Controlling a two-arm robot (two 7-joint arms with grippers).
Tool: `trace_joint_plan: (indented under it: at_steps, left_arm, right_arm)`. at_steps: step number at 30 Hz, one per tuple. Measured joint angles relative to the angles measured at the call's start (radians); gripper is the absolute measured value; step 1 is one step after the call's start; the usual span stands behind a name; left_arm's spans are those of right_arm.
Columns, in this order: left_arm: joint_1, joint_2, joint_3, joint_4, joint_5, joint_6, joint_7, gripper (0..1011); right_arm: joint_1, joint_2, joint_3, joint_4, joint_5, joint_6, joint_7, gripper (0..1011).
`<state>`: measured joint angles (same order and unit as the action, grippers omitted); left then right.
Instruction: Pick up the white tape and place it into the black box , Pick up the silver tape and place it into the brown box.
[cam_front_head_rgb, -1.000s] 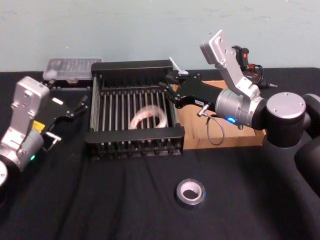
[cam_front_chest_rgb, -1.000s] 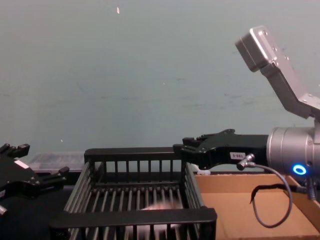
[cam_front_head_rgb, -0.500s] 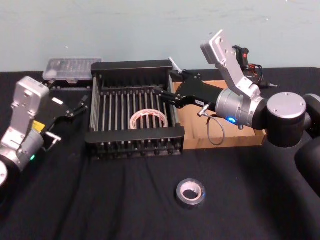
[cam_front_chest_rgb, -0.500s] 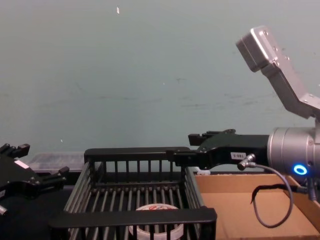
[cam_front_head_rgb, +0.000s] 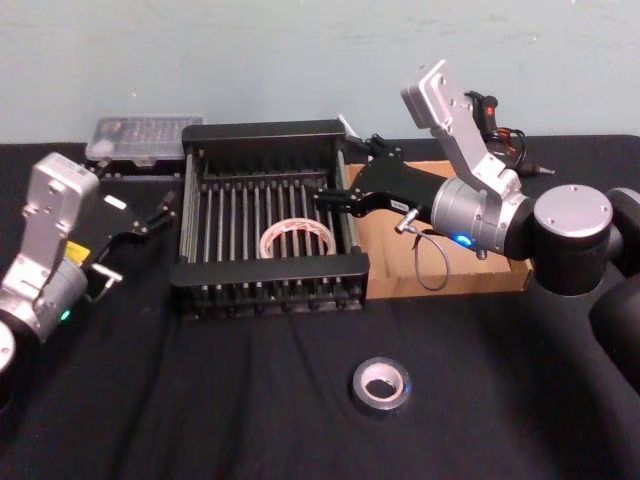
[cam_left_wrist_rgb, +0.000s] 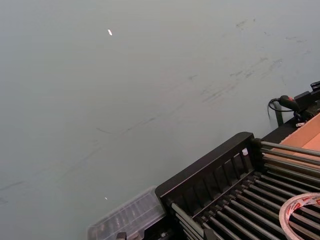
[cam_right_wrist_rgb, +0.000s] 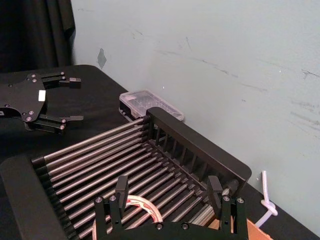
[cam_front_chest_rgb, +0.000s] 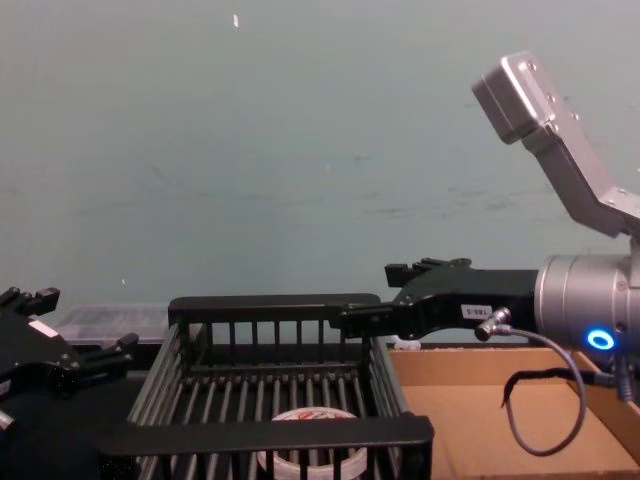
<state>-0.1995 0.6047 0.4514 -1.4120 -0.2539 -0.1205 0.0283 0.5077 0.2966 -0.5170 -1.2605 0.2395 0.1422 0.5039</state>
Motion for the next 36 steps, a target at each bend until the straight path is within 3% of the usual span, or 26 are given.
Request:
trace_joint_plan:
  at_steps: [10,19,36]
  left_arm:
    - [0.0,0.0,0.0,0.0,0.0,0.0,0.0,1001]
    - [0.0,0.0,0.0,0.0,0.0,0.0,0.0,1001]
    - [0.0,0.0,0.0,0.0,0.0,0.0,0.0,1001]
  right_arm:
    - [-0.02,0.018,0.014,-0.044,0.01,0.013,-0.017,1002]
    - [-0.098,0.079,0.061,-0.176,0.036,0.033,-0.047,1002]
    - [-0.396,0.268,0.179,-0.466,0.139,0.099,-0.078,1003]
